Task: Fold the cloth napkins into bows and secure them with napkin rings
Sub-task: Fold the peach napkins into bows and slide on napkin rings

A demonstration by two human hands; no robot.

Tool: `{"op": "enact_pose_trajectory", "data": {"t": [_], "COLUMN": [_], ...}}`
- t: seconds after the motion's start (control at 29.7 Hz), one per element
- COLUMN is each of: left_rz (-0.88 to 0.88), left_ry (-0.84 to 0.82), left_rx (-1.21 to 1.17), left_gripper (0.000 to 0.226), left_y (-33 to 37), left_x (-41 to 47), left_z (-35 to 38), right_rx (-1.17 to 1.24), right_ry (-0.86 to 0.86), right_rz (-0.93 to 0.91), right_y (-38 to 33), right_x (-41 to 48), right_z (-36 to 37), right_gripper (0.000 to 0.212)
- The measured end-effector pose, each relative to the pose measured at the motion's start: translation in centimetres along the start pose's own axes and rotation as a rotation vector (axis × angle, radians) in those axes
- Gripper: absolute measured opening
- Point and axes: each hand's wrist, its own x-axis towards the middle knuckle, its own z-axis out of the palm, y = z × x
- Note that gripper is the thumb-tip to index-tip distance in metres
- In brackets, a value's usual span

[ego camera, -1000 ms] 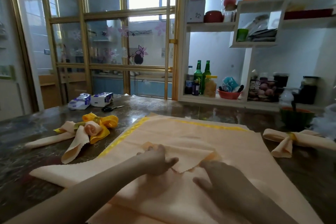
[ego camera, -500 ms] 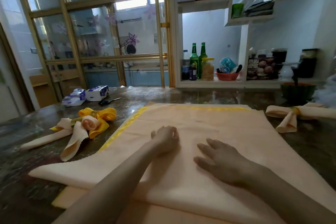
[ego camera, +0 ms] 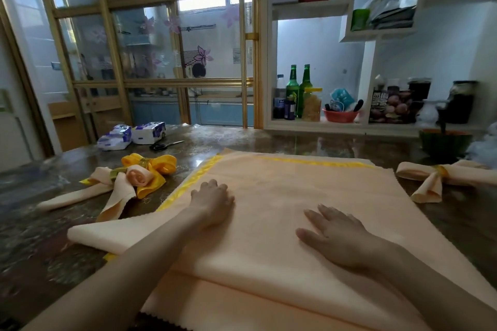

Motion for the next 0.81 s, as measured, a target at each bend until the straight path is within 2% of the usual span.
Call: {"op": "enact_pose_trajectory", "data": {"t": [0.1, 0.17, 0.27, 0.37, 0.54, 0.61, 0.67, 0.74, 0.81], "left_rz": [-0.057, -0.1, -0.124, -0.104, -0.08, -0.094, -0.107, -0.118, -0.117], "left_ry": [0.02, -0.016, -0.083, -0.135, -0.22, -0.296, -0.349, -0.385, -0.38], "left_rx": [0.003, -0.063, -0.102, -0.129, -0.238, -0.237, -0.226, -0.249, -0.283], "left_gripper": [0.047, 0.044, 0.036, 0.029, 0.024, 0.036, 0.046, 0.048, 0.048], "left_y": [-0.4, -0.7, -0.9, -0.9, -1.3, -1.4, -1.5, -1.7, -1.6], "left_x": [0.3, 0.7, 0.9, 0.7, 0.6, 0.4, 0.5, 0.5, 0.4], "left_z": [0.0, -0.3, -1.0, -1.7, -2.7, -3.3, -3.7, -3.8, -3.7], "right_rx": [0.163, 0.17, 0.217, 0.275, 0.293, 0.286, 0.325, 0.368, 0.369], "right_ry": [0.123, 0.187, 0.137, 0.109, 0.032, 0.036, 0.074, 0.095, 0.094], "right_rz": [0.019, 0.09, 0.189, 0.272, 0.389, 0.379, 0.351, 0.343, 0.353], "right_y": [0.7, 2.0, 4.2, 5.5, 7.3, 7.8, 8.2, 8.2, 8.5], "right_x": [0.0, 0.1, 0.2, 0.1, 0.3, 0.5, 0.5, 0.6, 0.8], "right_z": [-1.0, -1.6, -2.3, -3.4, -3.9, -4.0, -4.1, -3.8, -3.4], "right_gripper": [0.054, 0.055, 0.071, 0.075, 0.056, 0.051, 0.034, 0.019, 0.016]}}
